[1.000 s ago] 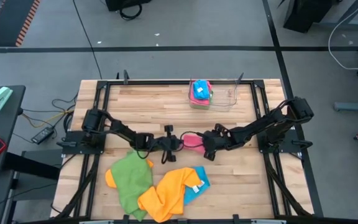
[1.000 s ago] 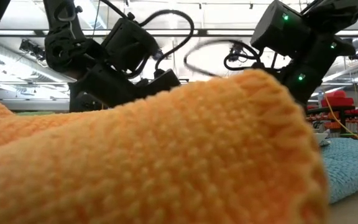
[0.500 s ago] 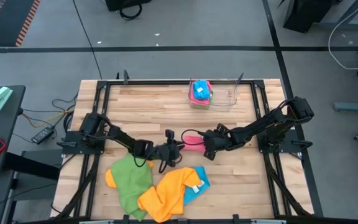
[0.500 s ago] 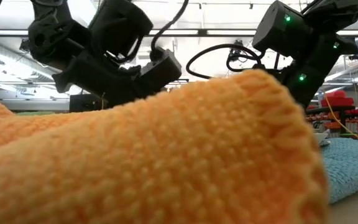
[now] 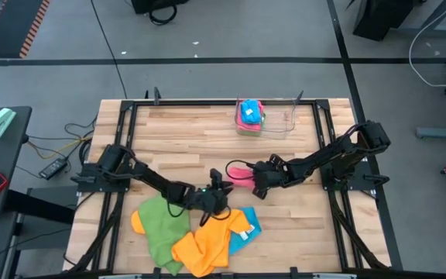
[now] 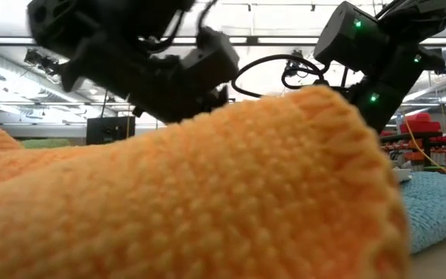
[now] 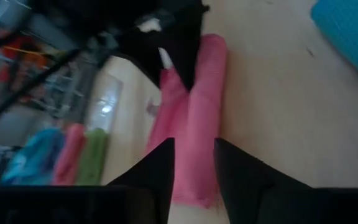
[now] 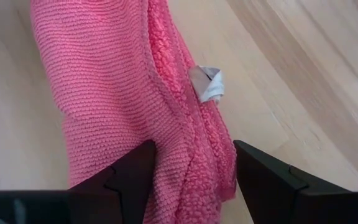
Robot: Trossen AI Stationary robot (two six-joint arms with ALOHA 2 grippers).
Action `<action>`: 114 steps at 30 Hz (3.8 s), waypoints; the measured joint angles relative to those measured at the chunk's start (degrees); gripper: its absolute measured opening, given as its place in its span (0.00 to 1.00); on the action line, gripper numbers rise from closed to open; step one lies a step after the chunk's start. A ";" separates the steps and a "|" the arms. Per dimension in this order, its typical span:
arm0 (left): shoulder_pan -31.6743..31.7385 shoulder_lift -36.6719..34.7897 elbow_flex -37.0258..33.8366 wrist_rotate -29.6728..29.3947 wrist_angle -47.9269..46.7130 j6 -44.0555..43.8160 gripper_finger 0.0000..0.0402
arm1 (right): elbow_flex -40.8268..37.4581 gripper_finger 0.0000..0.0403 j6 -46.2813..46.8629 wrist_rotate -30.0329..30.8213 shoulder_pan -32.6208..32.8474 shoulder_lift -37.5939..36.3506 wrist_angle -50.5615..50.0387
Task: Fold microfiber towels
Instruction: Fold the pink towel
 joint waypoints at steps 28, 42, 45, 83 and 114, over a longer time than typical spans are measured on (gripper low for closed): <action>6.53 5.33 11.38 6.83 -16.87 7.72 0.59 | -1.55 0.56 4.80 0.99 0.04 -0.05 4.19; 8.04 5.55 16.31 10.54 -30.22 10.72 0.55 | -1.60 0.56 3.56 0.29 0.00 -0.05 5.97; 8.26 5.60 16.23 9.65 -30.25 13.51 0.55 | -1.60 0.56 3.78 0.23 0.02 -0.05 6.04; 10.64 5.70 16.94 7.58 -32.60 13.46 0.07 | 0.67 0.56 -0.68 0.09 0.04 -0.54 4.62; 10.49 -2.51 17.05 16.51 -40.69 -3.53 0.07 | 2.77 0.69 -23.39 16.07 14.21 2.26 25.19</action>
